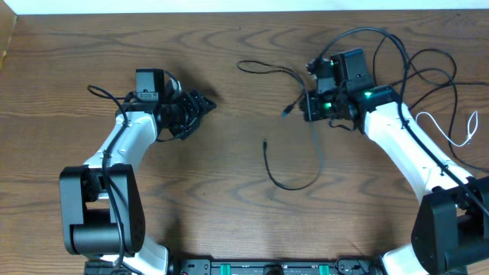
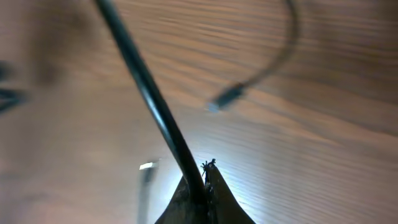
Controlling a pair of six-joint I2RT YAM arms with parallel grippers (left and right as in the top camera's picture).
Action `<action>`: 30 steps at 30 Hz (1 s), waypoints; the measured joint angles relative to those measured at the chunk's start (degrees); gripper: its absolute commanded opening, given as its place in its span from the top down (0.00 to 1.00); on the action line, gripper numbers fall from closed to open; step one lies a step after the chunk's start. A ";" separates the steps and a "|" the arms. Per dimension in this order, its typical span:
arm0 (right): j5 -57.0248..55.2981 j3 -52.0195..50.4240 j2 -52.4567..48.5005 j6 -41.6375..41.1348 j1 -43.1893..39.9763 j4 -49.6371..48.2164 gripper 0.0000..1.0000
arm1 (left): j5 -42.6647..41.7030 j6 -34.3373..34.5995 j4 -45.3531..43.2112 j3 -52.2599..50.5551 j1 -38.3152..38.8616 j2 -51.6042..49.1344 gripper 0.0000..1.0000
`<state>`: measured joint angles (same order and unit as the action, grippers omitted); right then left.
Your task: Untangle cables
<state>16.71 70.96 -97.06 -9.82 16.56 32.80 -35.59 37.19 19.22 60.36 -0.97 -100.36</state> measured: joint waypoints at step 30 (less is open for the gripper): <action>-25.11 0.02 -14.29 7.74 -16.94 -7.30 0.99 | 4.46 -0.92 1.18 0.00 8.70 0.00 0.23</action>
<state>-8.40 70.98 -111.35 -2.09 -0.38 25.50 -31.14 36.27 20.40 60.36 7.73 -100.36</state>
